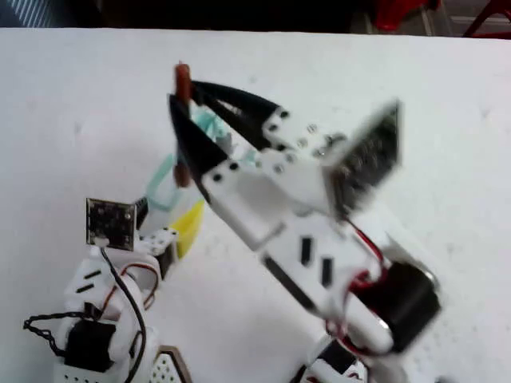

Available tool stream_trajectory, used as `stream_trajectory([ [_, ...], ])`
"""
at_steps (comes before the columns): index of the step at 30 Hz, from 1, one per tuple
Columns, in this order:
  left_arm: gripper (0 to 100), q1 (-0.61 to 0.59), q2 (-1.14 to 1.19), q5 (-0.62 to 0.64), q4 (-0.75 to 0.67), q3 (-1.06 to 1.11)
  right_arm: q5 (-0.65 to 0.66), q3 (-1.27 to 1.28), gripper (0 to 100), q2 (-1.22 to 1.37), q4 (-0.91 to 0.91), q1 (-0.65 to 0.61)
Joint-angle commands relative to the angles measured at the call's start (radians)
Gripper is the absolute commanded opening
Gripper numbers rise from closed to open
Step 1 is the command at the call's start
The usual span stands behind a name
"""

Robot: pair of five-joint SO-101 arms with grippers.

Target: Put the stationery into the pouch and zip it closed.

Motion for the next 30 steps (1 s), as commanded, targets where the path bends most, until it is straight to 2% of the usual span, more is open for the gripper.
stream_trajectory([
  [1, 30, 0.013, -0.002, 0.005, 0.002, -0.051, -0.014, -0.043, 1.6, 0.077, -0.036, -0.007],
  [9, 30, 0.01, -0.002, 0.005, 0.002, -0.051, -0.02, -0.038, 1.6, 0.125, 0.038, 0.018],
  [16, 30, 0.007, -0.002, 0.005, 0.002, -0.054, -0.018, 0.06, 1.6, 0.125, 0.044, 0.021],
  [23, 30, 0.005, -0.002, 0.005, 0.002, -0.054, -0.02, 0.163, 1.6, 0.116, 0.045, 0.081],
  [30, 30, 0.005, -0.002, 0.005, 0.002, -0.054, -0.021, 0.164, 1.6, 0.116, 0.131, 0.062],
])
